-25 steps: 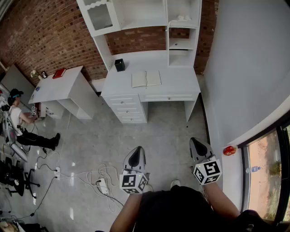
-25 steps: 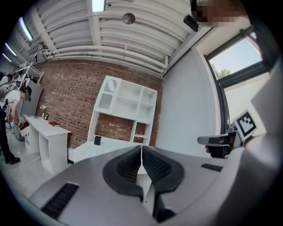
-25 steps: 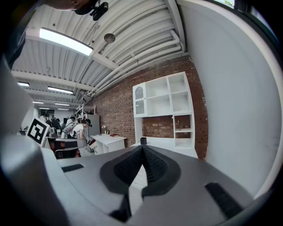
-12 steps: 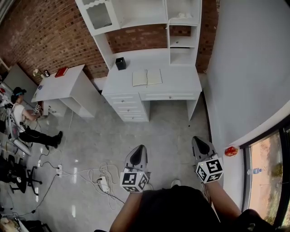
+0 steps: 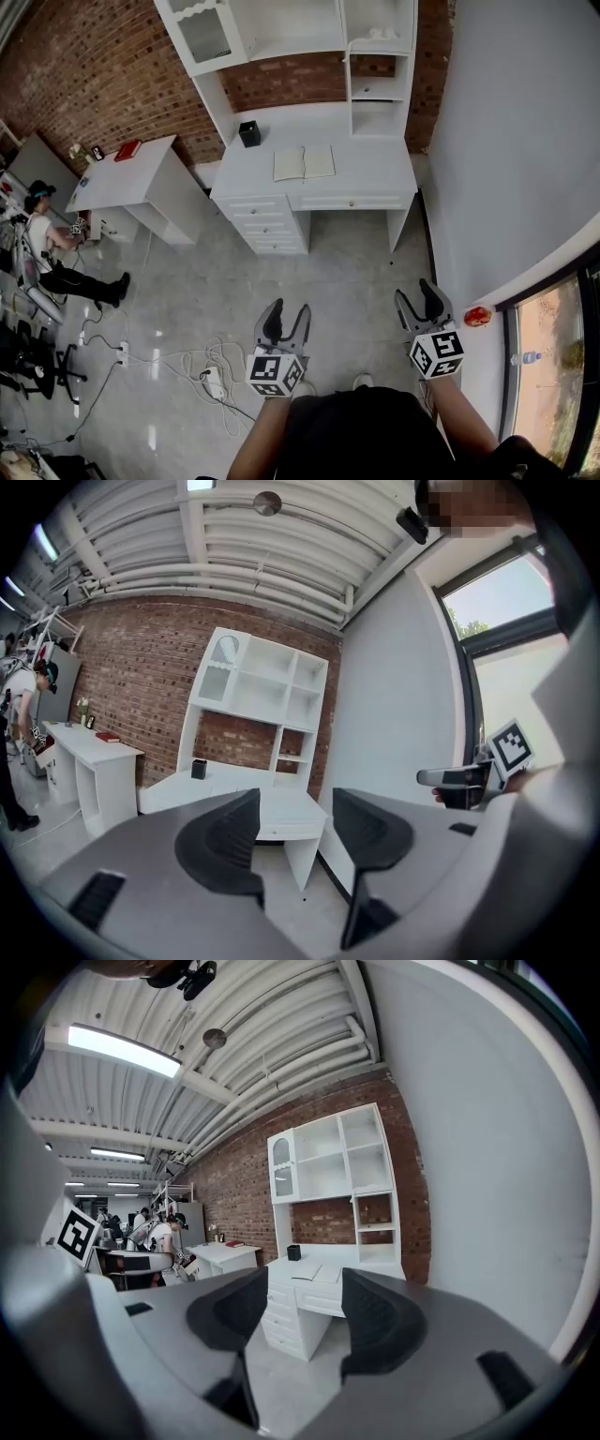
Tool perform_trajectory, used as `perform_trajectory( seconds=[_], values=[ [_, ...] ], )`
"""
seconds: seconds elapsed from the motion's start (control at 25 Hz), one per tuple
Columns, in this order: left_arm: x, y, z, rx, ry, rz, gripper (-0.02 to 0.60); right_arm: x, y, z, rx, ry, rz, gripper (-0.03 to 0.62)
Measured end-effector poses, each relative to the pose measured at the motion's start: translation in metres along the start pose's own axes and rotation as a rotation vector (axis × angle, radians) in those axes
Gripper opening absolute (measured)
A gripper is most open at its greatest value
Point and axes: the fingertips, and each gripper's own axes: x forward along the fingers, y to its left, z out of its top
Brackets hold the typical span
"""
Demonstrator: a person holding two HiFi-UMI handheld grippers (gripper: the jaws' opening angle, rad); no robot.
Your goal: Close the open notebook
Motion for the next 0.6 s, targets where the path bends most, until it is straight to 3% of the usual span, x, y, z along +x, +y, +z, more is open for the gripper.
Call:
perform_trajectory(
  seconds=[0.24, 0.44, 0.6],
  values=[
    [0.007, -0.011, -0.006, 0.007, -0.001, -0.009, 0.235, -0.004, -0.01, -0.006, -0.018, 0.016, 0.004, 0.245],
    [0.015, -0.022, -0.024, -0.002, 0.056, -0.003, 0.233, -0.002, -0.025, -0.014, 0.004, 0.022, 0.014, 0.245],
    [0.024, -0.022, -0.029, 0.003, 0.063, 0.029, 0.233, 0.008, -0.028, -0.03, -0.009, 0.081, 0.068, 0.245]
  ],
)
